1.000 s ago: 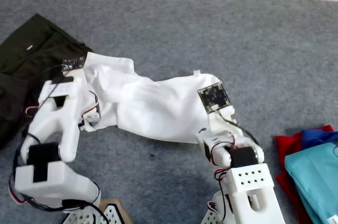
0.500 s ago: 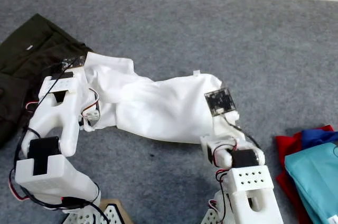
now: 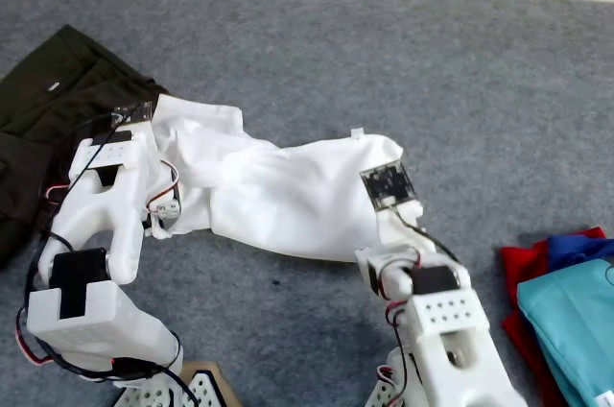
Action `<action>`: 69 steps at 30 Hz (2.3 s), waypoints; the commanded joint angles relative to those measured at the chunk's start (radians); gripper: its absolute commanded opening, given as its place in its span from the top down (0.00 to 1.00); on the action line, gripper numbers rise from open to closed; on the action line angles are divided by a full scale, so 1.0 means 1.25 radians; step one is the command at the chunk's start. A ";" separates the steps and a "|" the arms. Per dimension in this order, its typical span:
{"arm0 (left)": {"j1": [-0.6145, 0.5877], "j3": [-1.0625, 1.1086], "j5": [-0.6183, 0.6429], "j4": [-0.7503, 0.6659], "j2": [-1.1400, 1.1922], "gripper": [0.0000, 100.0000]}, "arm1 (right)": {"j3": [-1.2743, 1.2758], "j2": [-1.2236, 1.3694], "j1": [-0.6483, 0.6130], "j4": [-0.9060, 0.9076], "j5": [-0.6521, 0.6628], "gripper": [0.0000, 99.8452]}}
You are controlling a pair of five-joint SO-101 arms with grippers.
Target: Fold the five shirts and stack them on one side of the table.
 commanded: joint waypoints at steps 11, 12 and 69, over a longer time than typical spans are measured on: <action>-0.036 -0.015 0.002 0.004 0.008 0.99 | -0.131 0.238 0.039 -0.013 -0.004 0.89; -0.036 -0.015 0.002 0.004 0.009 0.99 | -0.131 0.238 0.039 -0.013 -0.004 0.93; -0.045 -0.452 -0.115 0.431 0.015 1.00 | -0.234 0.230 0.193 0.075 -0.021 0.98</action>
